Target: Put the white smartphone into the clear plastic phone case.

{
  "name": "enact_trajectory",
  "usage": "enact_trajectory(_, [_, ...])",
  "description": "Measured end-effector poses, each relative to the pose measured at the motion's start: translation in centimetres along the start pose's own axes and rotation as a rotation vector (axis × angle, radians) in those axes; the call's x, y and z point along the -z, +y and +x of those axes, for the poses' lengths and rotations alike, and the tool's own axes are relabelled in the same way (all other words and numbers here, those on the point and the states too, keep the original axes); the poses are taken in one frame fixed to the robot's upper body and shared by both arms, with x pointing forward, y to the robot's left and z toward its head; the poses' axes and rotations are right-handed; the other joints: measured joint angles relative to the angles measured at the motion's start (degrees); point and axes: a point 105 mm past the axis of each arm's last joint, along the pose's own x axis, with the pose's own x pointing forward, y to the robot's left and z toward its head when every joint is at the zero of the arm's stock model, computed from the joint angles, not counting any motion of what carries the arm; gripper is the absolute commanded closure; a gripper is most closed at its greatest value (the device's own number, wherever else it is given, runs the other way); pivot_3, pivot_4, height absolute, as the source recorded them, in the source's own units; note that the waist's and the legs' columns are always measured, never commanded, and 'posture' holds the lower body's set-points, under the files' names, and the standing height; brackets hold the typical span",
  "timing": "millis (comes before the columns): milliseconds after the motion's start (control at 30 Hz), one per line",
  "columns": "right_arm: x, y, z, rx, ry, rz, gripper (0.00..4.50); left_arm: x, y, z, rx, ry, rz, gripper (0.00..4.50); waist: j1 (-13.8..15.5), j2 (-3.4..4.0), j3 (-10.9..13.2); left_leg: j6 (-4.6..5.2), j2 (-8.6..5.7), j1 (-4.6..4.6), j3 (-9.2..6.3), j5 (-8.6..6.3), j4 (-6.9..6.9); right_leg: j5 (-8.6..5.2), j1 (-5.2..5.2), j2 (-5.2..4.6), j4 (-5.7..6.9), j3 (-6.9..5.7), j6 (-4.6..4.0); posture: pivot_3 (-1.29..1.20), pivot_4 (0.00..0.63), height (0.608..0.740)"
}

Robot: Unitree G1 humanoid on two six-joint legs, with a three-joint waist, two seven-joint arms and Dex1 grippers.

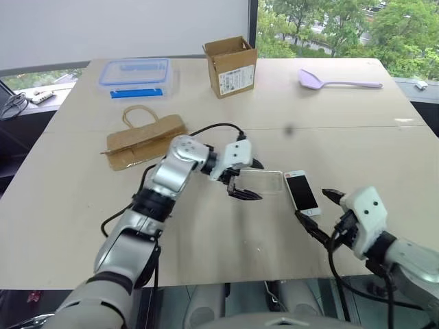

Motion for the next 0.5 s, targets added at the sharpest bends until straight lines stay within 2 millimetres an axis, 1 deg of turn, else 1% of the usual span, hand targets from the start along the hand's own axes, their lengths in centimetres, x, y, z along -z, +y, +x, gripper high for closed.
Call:
enact_trajectory(133, [0.3, -0.2, 0.9, 0.041, 0.014, 0.014, 0.00, -0.3, -1.2, -1.9, -0.033, -0.087, -0.002, 0.03, 0.32, 0.02, -0.01, 0.00, -0.02, -0.02, -0.02, 0.00, -0.01, 0.00, -0.01, -0.02, -0.02, -0.02, 0.00, 0.00, 0.150, 0.740])
enact_trajectory(233, [0.5, -0.6, 1.8, 0.097, 0.027, 0.022, 0.00, 0.0, -2.4, -3.4, -0.080, -0.224, -0.027, 0.03, 0.16, 0.04, -0.03, 0.00, -0.01, 0.01, -0.03, 0.00, -0.02, 0.01, -0.01, -0.07, -0.06, 0.07, -0.01, 0.00, 0.150, 0.740])
enact_trajectory(300, [1.1, -1.0, 2.0, 0.129, 0.062, 0.027, 0.00, 0.0, -3.7, -4.3, -0.039, -0.303, -0.030, 0.03, 0.18, 0.05, -0.02, 0.00, -0.01, -0.02, 0.00, 0.00, -0.02, 0.03, -0.05, -0.06, -0.05, 0.05, -0.05, 0.00, 0.150, 0.740])
enact_trajectory(367, [1.5, -1.1, 2.0, 0.145, 0.087, 0.030, 0.00, -0.3, -4.4, -5.3, 0.006, -0.327, -0.045, 0.03, 0.46, 0.04, -0.03, 0.00, -0.02, -0.06, -0.04, 0.00, -0.02, 0.01, -0.04, -0.05, -0.05, -0.07, -0.04, 0.00, 0.150, 0.740])
enact_trajectory(433, [1.9, -1.0, 2.1, 0.152, 0.109, 0.054, 0.00, -0.7, -4.7, -6.3, 0.022, -0.330, -0.063, 0.03, 0.38, 0.08, -0.05, 0.00, -0.01, -0.03, -0.02, 0.00, -0.02, 0.00, -0.04, -0.04, -0.04, -0.04, -0.03, 0.00, 0.150, 0.740])
enact_trajectory(500, [2.3, -0.9, 2.1, 0.151, 0.135, 0.062, 0.00, -0.9, -4.8, -6.6, 0.031, -0.337, -0.072, 0.03, 0.30, 0.11, -0.06, 0.00, -0.02, -0.02, 0.02, 0.00, -0.02, 0.00, -0.03, -0.05, -0.06, 0.00, -0.02, 0.00, 0.150, 0.740])
